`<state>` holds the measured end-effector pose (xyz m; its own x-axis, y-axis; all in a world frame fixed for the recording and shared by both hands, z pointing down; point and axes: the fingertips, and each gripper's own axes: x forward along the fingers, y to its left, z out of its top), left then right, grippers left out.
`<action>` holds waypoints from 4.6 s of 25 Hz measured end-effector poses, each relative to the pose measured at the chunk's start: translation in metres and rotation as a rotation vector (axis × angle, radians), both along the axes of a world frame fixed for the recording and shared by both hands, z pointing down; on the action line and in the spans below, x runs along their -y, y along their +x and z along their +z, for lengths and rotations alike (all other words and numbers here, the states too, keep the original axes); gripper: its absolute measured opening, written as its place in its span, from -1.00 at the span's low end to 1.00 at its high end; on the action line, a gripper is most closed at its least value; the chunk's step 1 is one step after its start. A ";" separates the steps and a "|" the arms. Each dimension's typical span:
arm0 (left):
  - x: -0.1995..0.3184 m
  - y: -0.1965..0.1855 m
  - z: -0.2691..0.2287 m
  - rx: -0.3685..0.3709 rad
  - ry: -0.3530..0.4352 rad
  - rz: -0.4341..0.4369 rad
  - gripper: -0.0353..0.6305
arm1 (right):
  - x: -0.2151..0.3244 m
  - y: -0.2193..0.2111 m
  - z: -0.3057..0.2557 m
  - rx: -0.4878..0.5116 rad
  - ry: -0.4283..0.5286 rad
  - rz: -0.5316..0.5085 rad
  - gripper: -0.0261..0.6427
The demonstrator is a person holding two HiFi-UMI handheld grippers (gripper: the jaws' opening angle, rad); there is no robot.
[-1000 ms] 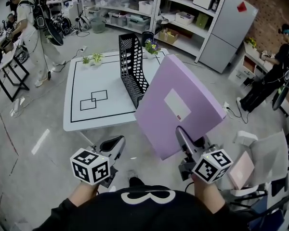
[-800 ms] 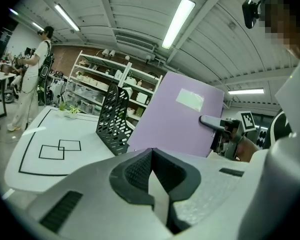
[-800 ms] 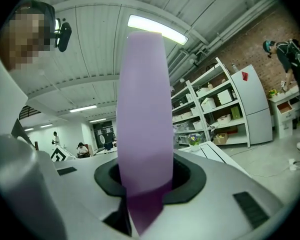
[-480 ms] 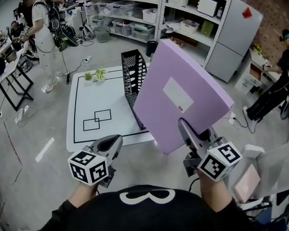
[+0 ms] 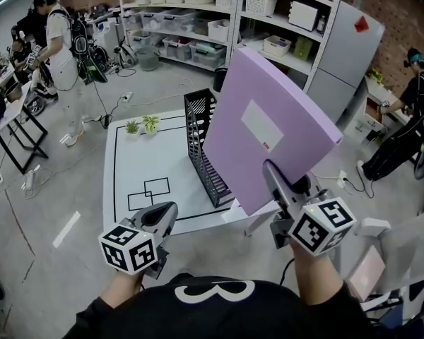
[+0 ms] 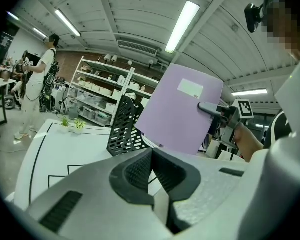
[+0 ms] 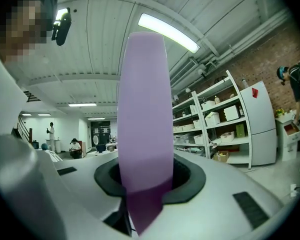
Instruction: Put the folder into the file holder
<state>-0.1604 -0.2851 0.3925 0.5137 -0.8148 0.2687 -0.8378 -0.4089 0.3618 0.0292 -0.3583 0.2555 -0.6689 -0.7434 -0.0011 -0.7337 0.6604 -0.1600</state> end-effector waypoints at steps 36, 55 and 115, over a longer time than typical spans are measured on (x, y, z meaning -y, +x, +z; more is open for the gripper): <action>0.108 -0.104 0.025 -0.007 -0.064 0.060 -0.88 | 0.101 -0.098 0.078 -0.110 -0.024 0.099 -0.50; 0.122 -0.110 0.056 0.004 -0.091 0.120 -0.88 | 0.106 -0.096 0.154 -0.163 -0.054 0.143 -0.49; -0.007 0.050 -0.001 -0.011 0.028 0.098 -0.88 | -0.061 -0.052 0.140 -0.027 -0.189 -0.406 -0.91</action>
